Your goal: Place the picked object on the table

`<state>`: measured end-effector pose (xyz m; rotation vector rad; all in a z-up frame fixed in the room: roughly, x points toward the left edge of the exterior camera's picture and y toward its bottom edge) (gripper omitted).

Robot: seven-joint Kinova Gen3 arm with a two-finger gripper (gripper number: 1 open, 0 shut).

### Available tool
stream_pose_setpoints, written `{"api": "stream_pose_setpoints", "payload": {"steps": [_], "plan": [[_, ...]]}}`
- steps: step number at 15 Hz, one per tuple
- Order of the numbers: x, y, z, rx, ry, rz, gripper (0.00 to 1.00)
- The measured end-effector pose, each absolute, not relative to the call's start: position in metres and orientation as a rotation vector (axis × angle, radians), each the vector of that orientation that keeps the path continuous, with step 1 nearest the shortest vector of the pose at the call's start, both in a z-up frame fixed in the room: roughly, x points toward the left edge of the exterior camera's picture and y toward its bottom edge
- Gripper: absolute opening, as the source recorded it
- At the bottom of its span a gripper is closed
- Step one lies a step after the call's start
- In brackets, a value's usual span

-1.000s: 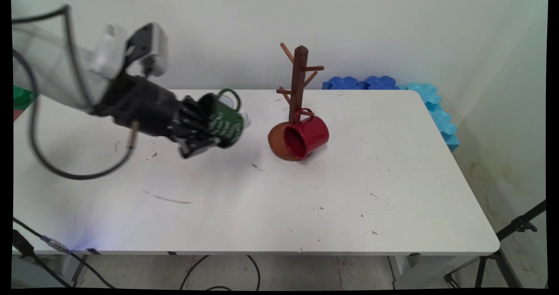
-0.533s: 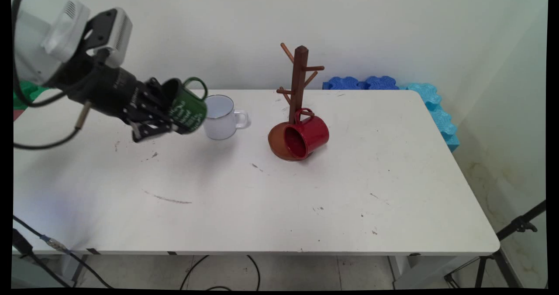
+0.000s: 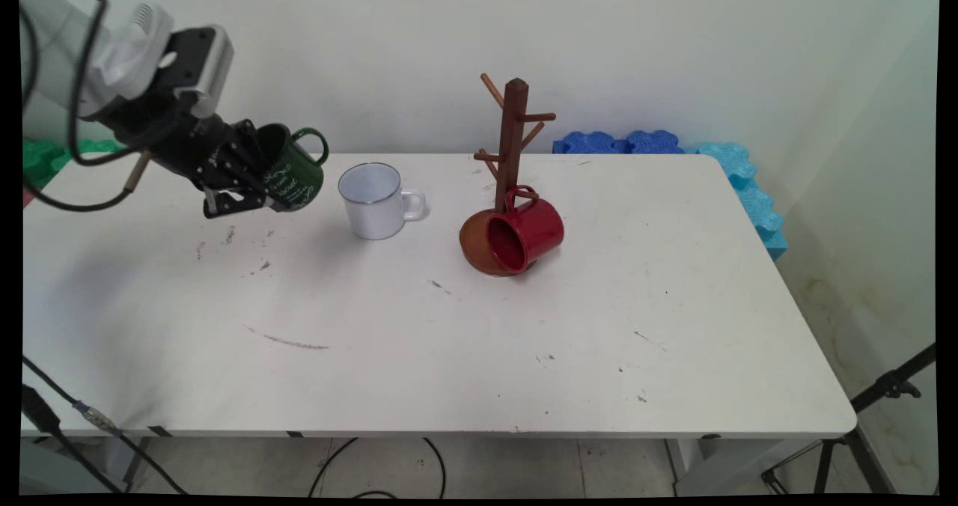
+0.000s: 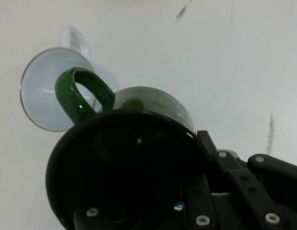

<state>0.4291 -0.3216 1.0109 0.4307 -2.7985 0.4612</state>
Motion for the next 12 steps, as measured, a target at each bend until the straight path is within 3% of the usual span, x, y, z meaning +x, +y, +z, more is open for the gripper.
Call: {"api": "stream_pose_setpoints", "payload": {"steps": [12], "plan": [[0.418,-0.393,0.942,0.376,-2.911,0.253,0.0]]}}
